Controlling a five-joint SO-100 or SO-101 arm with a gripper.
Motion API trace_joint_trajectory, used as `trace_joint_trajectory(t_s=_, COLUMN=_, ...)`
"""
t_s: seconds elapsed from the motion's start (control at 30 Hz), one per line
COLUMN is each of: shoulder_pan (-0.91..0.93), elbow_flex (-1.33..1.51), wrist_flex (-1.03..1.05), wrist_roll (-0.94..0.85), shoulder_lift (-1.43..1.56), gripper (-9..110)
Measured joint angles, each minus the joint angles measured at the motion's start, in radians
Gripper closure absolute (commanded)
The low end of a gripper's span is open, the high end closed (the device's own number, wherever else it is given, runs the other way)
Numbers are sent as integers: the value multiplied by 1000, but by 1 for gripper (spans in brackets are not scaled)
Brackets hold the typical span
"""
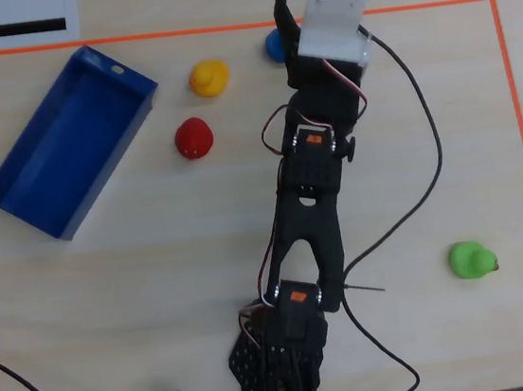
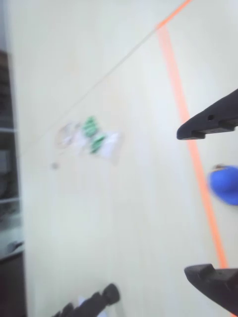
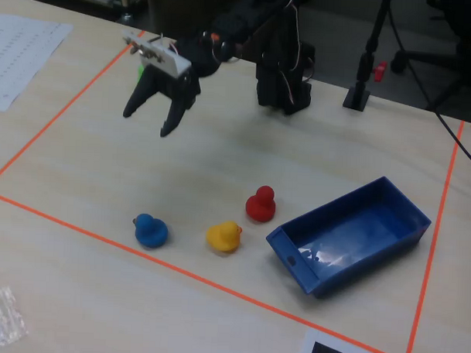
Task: Grasp blue duck and put it into box.
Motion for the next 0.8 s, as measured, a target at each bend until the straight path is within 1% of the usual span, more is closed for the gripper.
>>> trace_joint_trajectory(t_s=0.07, shoulder_pan=-25, elbow_flex=0, wrist_flex=-127, wrist_roll=-14, shoulder_lift=-81, gripper=67)
trace_joint_trajectory(t_s=0.13, shoulder_pan=-48, elbow_flex=0, wrist_flex=-210, wrist_roll=-14, shoulder_lift=-161, gripper=67)
trace_joint_trajectory(t_s=0.33, shoulder_pan=-69, elbow_flex=-6, wrist_flex=-347, wrist_roll=-14, shoulder_lift=-371, gripper=68)
trace_joint_trajectory(t_s=0.5, shoulder_pan=-58, elbow_flex=-97, wrist_flex=-354, wrist_roll=-5, shoulder_lift=-534, gripper=68)
trace_joint_trajectory(t_s=0.8, shoulder_pan=2, elbow_flex=-256, wrist_flex=-348, wrist_roll=-2, shoulder_lift=-724, gripper=68)
